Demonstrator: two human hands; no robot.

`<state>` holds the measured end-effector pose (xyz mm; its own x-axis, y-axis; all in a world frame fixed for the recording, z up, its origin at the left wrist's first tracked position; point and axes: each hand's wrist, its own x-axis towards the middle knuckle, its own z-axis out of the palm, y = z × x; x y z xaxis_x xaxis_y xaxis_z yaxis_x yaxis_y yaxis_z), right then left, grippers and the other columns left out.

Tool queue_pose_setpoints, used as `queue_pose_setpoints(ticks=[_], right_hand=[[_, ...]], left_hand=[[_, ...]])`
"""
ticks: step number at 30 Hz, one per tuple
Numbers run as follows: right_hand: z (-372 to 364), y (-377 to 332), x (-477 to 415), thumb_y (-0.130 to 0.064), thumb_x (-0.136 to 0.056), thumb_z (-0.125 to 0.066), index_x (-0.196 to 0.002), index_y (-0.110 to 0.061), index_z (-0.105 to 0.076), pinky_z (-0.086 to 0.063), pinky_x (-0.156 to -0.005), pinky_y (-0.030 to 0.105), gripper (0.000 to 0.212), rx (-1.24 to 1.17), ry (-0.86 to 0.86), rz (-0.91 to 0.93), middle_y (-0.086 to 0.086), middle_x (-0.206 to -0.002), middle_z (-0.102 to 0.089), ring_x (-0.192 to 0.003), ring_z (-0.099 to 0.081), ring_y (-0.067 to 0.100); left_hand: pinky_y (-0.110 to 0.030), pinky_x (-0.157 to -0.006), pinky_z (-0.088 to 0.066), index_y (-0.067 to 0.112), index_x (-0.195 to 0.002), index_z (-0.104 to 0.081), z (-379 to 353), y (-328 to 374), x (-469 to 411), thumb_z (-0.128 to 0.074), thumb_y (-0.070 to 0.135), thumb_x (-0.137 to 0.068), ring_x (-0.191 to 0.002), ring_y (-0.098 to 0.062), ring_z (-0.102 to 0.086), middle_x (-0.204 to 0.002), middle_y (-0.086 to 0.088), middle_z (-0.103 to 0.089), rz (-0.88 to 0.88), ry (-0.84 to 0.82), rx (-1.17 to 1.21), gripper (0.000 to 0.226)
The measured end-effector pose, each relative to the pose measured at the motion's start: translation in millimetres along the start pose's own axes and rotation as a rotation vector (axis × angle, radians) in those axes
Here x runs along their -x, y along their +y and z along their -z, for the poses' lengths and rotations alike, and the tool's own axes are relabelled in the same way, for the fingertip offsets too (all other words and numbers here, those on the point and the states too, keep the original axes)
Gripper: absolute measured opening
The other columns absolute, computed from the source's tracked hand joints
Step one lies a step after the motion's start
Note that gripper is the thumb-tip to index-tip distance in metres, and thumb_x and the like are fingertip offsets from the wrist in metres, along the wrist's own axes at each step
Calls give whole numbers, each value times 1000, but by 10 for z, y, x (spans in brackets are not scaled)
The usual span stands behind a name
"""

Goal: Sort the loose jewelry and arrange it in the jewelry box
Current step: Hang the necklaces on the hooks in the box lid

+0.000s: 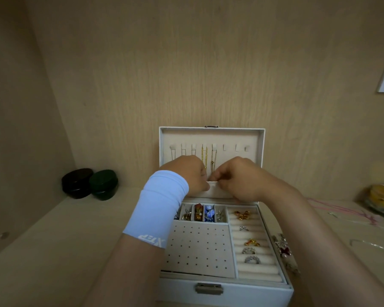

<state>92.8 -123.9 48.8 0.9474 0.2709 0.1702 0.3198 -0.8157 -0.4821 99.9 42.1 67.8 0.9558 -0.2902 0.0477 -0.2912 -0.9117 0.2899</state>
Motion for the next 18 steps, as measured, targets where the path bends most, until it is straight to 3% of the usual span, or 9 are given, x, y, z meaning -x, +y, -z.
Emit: queue_pose_setpoints(ticks=[2, 7, 13, 18], right_hand=[[28, 17, 22, -8, -96, -58, -107, -24, -77, -41, -54, 10, 28, -43, 13, -5, -17, -83, -65, -53, -59, -7], [328, 106, 177, -11, -96, -62, -95, -25, -75, -49, -51, 20, 19, -199, 170, -10, -8, -95, -72, -43, -62, 11], [773, 597, 556, -11, -92, -67, -94, -23, -76, -50, -50, 18, 15, -119, 217, -108, -7, -89, -74, -45, -62, 14], [1074, 1227, 849, -7, -89, -70, -93, -23, -75, -49, -52, 18, 17, -34, 224, -224, -5, -83, -75, -41, -61, 13]], left_hand=[[-31, -85, -52, 23, -100, -70, -3, 16, 4, -68, 35, -88, -96, -16, -63, -101, 5, -68, 3, 12, -4, 17], [-34, -94, -50, 30, -104, -67, 9, 98, 36, -66, 40, -88, -97, -11, -61, -101, 12, -65, -72, 109, 140, 18], [-13, -76, -44, 30, -100, -70, -206, 509, 114, -66, 34, -90, -83, 2, -57, -91, 17, -63, -260, 144, 290, 11], [-16, -77, -46, 26, -101, -71, -462, 1036, 28, -67, 32, -90, -78, -1, -57, -87, 16, -63, -358, 64, 315, 13]])
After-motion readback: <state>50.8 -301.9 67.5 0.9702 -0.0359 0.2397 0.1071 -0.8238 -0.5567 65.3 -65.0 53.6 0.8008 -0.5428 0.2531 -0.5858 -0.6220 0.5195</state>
